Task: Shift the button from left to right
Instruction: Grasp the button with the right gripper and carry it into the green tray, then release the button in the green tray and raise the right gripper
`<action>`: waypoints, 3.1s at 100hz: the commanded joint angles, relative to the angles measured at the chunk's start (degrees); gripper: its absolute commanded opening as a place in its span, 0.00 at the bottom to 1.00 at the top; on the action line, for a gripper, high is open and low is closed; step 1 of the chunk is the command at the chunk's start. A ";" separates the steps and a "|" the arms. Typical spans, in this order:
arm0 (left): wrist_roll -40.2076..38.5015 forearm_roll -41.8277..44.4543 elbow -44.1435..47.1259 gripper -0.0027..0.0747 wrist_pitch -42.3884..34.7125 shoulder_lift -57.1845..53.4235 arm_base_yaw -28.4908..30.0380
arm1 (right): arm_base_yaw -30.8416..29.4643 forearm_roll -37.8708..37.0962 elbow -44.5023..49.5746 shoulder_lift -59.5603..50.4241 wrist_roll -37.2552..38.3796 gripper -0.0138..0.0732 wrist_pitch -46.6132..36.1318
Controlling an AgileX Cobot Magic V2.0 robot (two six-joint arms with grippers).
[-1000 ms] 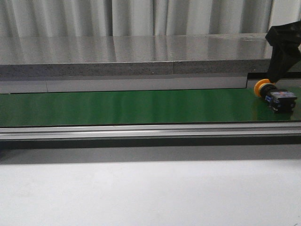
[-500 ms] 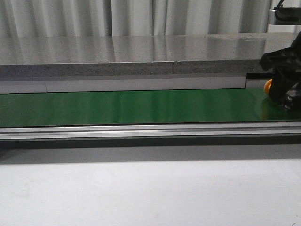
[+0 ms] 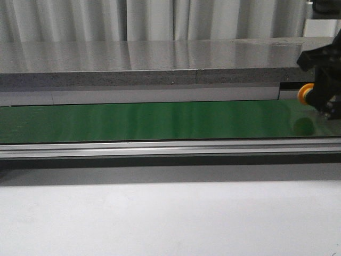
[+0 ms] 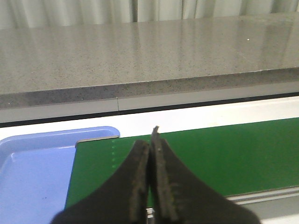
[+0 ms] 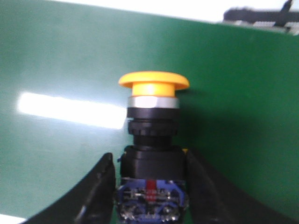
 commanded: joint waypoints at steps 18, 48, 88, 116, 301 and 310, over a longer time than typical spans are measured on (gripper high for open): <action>-0.15 -0.90 -1.68 0.01 -4.32 0.44 -0.45 | -5.23 -6.07 -10.74 -5.97 -0.45 0.38 2.92; -0.15 -0.90 -1.68 0.01 -4.32 0.44 -0.45 | -16.02 -6.41 -13.97 -5.40 -6.37 0.38 2.36; -0.15 -0.90 -1.68 0.01 -4.32 0.44 -0.45 | -24.82 -6.23 -13.97 3.18 -8.78 0.38 -1.40; -0.15 -0.90 -1.68 0.01 -4.32 0.44 -0.45 | -25.28 -6.04 -13.97 10.79 -8.78 0.38 -2.38; -0.15 -0.90 -1.68 0.01 -4.32 0.44 -0.45 | -12.02 5.79 -15.19 -3.29 -8.35 0.70 -3.15; -0.15 -0.90 -1.68 0.01 -4.32 0.44 -0.45 | -10.25 6.51 -15.07 -5.35 -8.35 0.70 -3.20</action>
